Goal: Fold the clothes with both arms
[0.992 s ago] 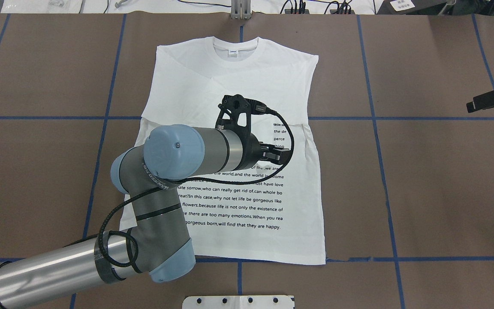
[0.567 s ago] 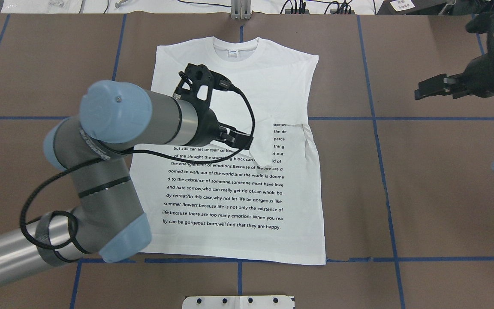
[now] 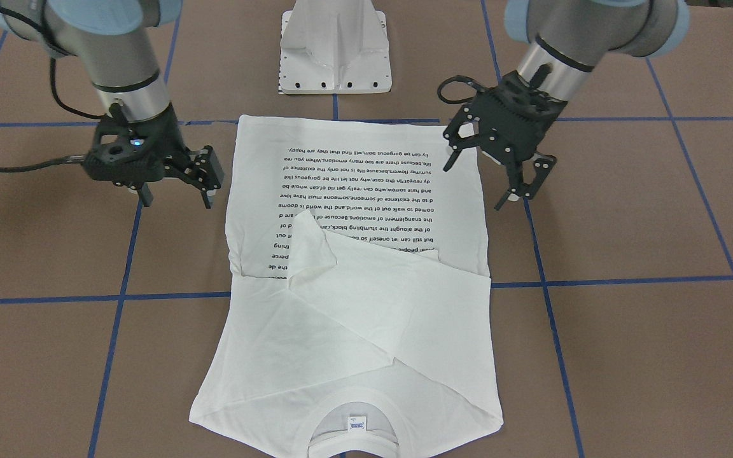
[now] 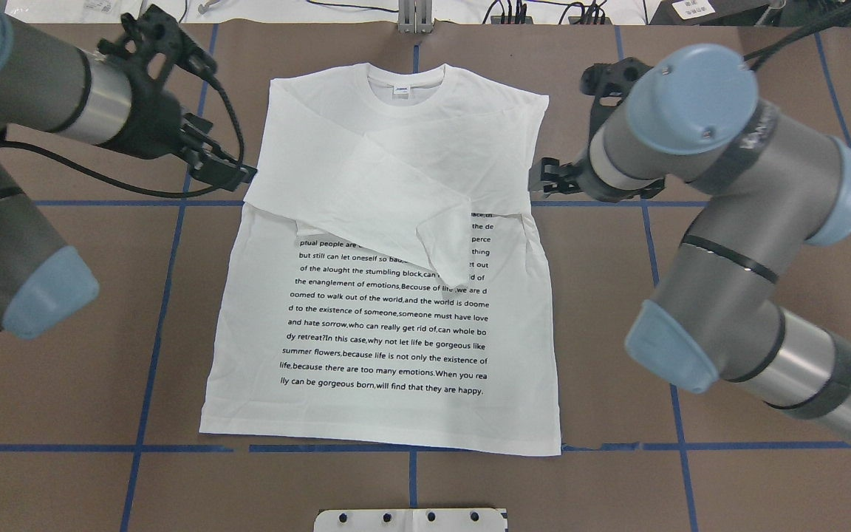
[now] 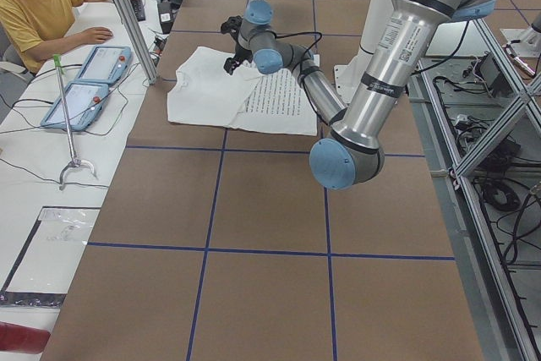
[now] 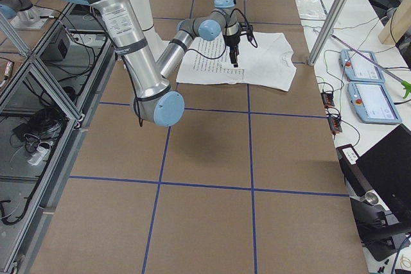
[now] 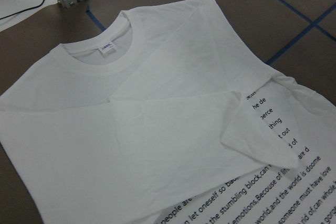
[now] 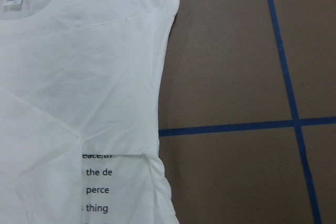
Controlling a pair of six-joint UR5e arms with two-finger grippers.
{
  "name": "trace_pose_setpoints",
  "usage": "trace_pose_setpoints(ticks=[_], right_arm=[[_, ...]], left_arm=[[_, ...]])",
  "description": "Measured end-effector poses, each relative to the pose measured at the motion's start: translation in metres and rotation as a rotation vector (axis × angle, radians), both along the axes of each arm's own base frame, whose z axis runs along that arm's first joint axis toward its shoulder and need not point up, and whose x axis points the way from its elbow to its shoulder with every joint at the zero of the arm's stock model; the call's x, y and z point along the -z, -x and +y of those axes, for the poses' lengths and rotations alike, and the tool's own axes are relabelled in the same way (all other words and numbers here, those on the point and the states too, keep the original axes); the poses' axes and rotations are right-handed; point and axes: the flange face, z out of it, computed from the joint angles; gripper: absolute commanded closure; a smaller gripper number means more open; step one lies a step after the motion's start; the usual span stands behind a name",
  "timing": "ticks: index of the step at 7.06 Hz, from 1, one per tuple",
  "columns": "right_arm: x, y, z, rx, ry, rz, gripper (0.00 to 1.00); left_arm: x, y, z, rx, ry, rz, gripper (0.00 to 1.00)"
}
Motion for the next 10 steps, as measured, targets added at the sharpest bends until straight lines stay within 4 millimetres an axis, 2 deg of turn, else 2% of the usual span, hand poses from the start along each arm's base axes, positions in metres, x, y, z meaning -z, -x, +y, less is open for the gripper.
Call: trace_pose_setpoints(ticks=[1,2,4,5,7,10], right_arm=[[0.012,0.044,-0.008,-0.032,0.022,0.034,0.00],[0.022,0.086,-0.025,-0.063,0.049,0.072,0.00],[0.035,0.159,-0.058,-0.124,0.111,0.143,0.00],[0.035,0.189,-0.062,-0.148,0.135,0.171,0.00],[0.027,0.222,-0.055,-0.175,0.159,0.204,0.00],[0.014,0.239,-0.051,-0.207,0.169,0.237,0.00]], left_arm=[[-0.020,0.027,-0.007,-0.029,-0.043,-0.035,0.00],[-0.030,0.039,-0.009,-0.045,-0.059,-0.047,0.00],[-0.036,0.046,-0.009,-0.053,-0.064,-0.051,0.00],[-0.037,0.047,-0.009,-0.053,-0.064,-0.051,0.00],[-0.036,0.047,-0.008,-0.051,-0.062,-0.048,0.00],[-0.037,0.047,-0.007,-0.047,-0.052,-0.044,0.00]])
